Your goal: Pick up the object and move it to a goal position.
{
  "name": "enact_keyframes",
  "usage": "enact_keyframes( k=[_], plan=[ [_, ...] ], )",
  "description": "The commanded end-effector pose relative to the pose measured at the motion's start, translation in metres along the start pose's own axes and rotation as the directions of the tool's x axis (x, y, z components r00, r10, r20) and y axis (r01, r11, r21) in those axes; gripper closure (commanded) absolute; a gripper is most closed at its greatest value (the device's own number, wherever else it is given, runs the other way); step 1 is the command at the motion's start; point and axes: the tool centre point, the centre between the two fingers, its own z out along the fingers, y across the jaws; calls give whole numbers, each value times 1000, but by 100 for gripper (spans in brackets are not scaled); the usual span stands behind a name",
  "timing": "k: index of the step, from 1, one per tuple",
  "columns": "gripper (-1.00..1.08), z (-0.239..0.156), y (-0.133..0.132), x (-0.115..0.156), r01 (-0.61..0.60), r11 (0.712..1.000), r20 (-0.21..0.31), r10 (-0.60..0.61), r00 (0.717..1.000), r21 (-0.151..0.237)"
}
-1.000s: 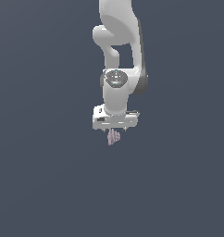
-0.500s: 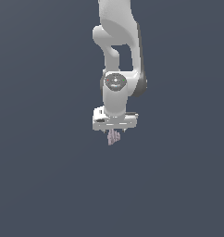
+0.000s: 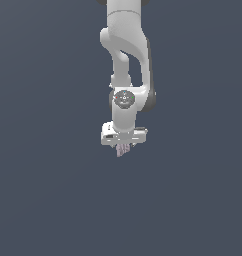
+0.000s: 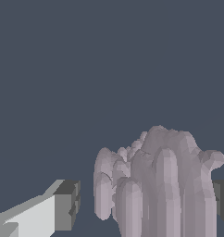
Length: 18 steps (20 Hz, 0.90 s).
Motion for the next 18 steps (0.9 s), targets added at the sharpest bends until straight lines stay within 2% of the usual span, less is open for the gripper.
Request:
enact_keyframes(
  k=[1, 3, 4, 18],
  plan=[
    [-92, 5, 0, 1, 0, 1000, -1, 0, 1000, 0],
    [-92, 6, 0, 1, 0, 1000, -2, 0, 1000, 0],
    [108, 6, 0, 1, 0, 1000, -2, 0, 1000, 0],
    [108, 0, -3, 3, 3, 1000, -4, -3, 1000, 1]
  ],
)
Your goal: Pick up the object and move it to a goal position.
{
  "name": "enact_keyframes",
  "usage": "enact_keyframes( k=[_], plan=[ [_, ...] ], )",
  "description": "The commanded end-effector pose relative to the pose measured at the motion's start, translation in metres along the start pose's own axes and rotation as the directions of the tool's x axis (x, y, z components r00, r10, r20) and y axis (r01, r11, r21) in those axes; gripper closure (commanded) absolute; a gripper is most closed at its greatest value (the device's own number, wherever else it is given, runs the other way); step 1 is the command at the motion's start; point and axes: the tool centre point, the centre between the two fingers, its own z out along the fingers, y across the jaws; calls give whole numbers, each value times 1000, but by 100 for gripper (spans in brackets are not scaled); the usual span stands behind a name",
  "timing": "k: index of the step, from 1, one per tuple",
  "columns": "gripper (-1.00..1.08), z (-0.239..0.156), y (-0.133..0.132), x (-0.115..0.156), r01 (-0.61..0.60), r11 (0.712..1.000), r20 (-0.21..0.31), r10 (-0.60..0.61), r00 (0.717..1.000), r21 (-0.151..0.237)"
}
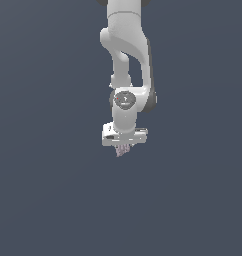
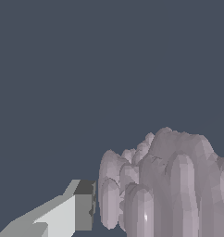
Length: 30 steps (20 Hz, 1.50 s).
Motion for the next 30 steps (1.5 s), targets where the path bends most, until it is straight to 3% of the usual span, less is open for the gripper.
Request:
enact_keyframes(
  k=[1, 11, 30],
  plan=[
    [108, -6, -2, 1, 0, 1000, -1, 0, 1000, 0],
    [108, -67, -22, 7, 0, 1000, -1, 0, 1000, 0],
    [108, -267, -88, 30, -1, 1000, 0, 1, 1000, -2]
  ],
)
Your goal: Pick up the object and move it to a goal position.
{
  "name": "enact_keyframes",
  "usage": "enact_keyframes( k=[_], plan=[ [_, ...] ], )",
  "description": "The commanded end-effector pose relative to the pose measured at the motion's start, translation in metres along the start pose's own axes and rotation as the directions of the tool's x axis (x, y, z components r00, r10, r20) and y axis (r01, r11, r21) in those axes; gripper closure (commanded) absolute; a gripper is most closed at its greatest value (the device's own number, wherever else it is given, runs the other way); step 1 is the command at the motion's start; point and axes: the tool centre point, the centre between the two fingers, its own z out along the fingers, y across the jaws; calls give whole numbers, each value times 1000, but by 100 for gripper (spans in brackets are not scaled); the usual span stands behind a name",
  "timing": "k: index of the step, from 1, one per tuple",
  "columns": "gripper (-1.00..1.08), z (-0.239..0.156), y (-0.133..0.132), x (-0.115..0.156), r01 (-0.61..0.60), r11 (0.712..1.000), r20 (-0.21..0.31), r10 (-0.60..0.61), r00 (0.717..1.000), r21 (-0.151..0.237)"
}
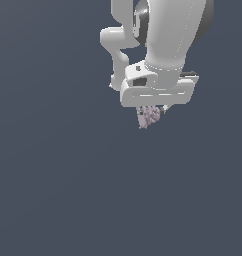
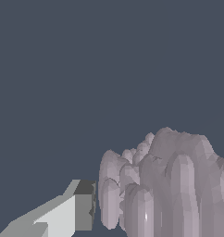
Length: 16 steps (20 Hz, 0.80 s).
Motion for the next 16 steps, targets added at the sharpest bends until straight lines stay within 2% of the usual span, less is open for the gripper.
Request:
enact_keyframes(
  k=[1, 9, 16],
  plan=[
    [108, -26, -9, 3, 0, 1000, 1, 0, 1000, 0],
    [108, -95, -32, 13, -1, 1000, 1, 1, 1000, 0],
    [108, -137, -46, 21, -1, 1000, 2, 1, 1000, 1]
  ],
)
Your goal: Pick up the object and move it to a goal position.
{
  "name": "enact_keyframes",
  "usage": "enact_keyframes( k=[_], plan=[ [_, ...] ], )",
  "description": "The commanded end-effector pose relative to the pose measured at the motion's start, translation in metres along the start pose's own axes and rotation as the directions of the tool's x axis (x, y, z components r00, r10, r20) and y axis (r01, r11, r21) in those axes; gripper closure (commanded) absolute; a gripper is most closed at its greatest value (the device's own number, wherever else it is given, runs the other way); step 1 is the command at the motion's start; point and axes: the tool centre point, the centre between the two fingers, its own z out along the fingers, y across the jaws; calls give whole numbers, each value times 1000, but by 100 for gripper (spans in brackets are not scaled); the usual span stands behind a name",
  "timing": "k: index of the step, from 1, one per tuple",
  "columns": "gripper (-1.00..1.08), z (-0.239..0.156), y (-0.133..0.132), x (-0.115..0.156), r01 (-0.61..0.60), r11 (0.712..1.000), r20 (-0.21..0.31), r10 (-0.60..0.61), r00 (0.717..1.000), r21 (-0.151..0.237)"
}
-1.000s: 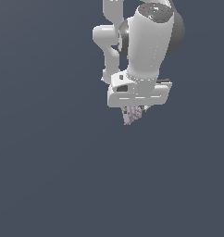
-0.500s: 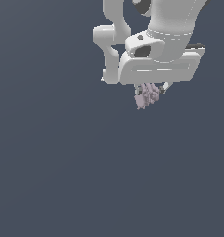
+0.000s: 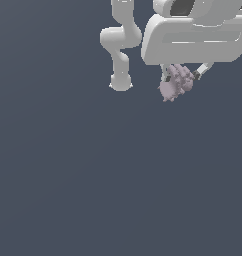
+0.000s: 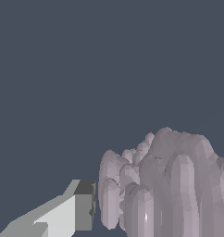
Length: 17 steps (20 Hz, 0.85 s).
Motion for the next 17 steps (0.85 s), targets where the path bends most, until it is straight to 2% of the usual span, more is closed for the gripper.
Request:
enact_keyframes(
  k=[1, 9, 17],
  plan=[
    [108, -12, -4, 2, 0, 1000, 1, 0, 1000, 0],
    [108, -34, -11, 7, 0, 1000, 1, 0, 1000, 0],
    [108, -38, -13, 9, 0, 1000, 1, 0, 1000, 0]
  ],
)
